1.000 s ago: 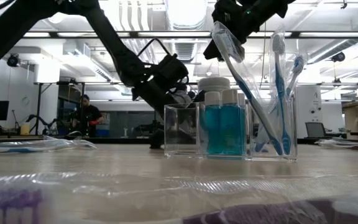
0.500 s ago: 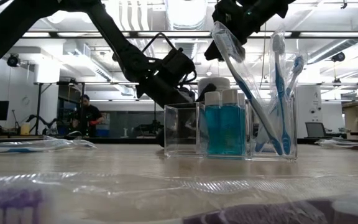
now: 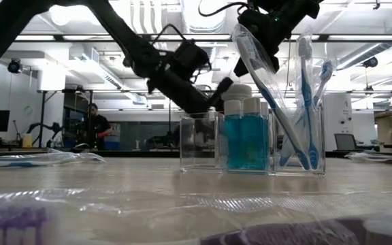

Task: Pick & Place toothbrushing station
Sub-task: Put the blue toothbrush into the transparent organizer

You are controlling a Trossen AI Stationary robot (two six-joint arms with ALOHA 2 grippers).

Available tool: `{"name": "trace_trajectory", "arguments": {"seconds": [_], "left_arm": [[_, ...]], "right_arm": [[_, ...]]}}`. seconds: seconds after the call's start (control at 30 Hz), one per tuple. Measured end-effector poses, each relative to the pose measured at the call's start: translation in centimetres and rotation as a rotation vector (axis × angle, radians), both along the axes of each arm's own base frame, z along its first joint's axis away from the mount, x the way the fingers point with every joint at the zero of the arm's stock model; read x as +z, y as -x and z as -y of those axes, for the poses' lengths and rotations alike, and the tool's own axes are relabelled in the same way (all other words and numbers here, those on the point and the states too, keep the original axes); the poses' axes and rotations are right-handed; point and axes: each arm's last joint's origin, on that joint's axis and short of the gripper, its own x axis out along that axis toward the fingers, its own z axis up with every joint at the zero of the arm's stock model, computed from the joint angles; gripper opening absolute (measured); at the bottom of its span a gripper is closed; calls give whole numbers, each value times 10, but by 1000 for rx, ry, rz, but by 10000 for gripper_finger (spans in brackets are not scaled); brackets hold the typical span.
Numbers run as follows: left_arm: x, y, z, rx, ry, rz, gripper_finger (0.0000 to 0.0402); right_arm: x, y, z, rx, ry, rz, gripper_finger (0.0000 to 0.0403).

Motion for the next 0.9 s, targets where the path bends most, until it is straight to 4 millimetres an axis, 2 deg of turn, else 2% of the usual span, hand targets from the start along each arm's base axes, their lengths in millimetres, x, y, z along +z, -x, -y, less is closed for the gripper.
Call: {"name": "trace_trajectory", "arguments": {"seconds": [0.13,0.3,0.43,0.57,0.73,0.9], "left_arm": [[24,12,-3,41,-152,-56,129],[66,36,1,105,-351,-149,129],[97,53,12,96,-542,-210,129],[126,62,31,-1,-700,-168,129],[146,67,48,-41,-771,-97,129],[147,67,53,-58,-777,-95,129]], "right_arm": [[0,0,0,-9,-9,1,68],[-1,0,0,-29,-30,3,68],[-4,2,-1,-41,-54,-21,68],[-14,4,-2,-81,-109,-75,68],[-37,2,-1,-114,-170,-141,68],[-65,-6,-1,-91,-257,-221,68]]}}
